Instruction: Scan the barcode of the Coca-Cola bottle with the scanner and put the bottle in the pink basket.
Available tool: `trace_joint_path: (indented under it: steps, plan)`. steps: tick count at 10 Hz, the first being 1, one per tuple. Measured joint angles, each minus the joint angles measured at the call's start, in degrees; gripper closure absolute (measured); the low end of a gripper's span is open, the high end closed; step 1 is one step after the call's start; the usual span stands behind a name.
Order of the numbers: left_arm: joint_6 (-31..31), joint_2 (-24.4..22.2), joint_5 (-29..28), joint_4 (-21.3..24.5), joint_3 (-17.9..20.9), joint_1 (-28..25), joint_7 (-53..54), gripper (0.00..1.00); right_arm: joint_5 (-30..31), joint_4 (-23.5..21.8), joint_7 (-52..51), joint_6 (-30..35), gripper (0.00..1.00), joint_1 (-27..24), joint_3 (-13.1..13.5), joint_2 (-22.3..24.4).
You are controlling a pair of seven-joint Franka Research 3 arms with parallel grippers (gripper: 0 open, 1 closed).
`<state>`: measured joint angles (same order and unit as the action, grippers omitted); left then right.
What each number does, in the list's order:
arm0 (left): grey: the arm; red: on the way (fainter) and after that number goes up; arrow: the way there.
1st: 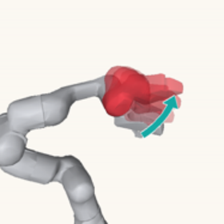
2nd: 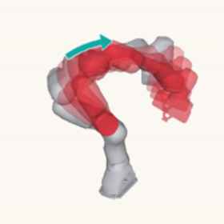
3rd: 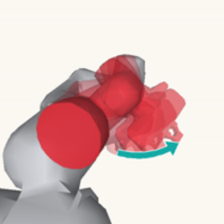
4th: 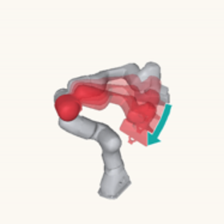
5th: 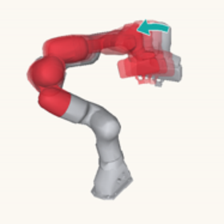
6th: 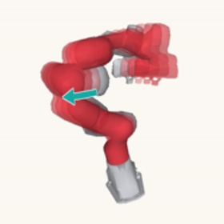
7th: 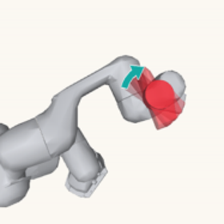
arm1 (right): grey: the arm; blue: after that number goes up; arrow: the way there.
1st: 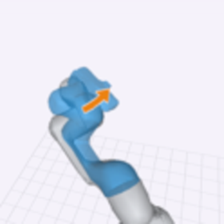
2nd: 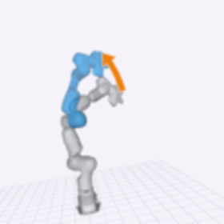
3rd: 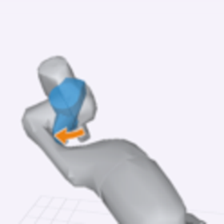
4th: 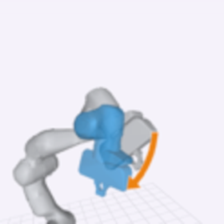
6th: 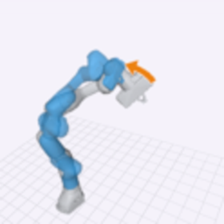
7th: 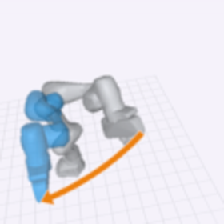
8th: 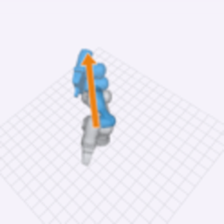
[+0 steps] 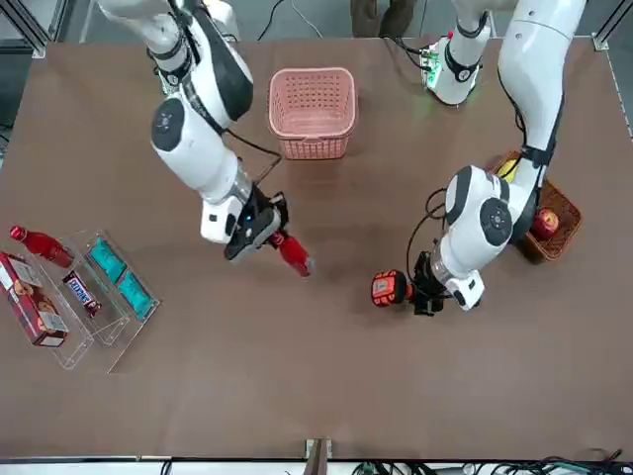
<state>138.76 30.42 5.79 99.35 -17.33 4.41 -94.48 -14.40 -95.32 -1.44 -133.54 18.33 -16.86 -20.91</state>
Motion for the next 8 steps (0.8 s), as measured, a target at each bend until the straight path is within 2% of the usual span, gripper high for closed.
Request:
trace_joint_path:
  steps: [2,4,6,8]
  plan:
    - [0.0,0.0,4.9,-0.5,-0.9,-0.1,5.5,0.64,-0.2,-1.0,1.6,-8.0,0.67,1.6,0.1,-3.6]
    - [-2.2,-0.1,7.4,-3.1,-1.2,-0.1,6.8,0.64,-0.5,-1.2,2.2,-15.3,0.67,1.9,0.1,-8.3]
    - [-4.1,-0.1,7.9,-5.1,-2.2,-0.2,7.1,0.64,-3.8,-0.2,4.3,-17.6,0.67,2.6,-0.5,-10.9]
    - [-4.2,0.1,8.8,-5.1,-2.9,0.1,8.1,0.64,-8.0,1.2,5.5,-17.6,0.67,2.9,-2.7,-10.9]
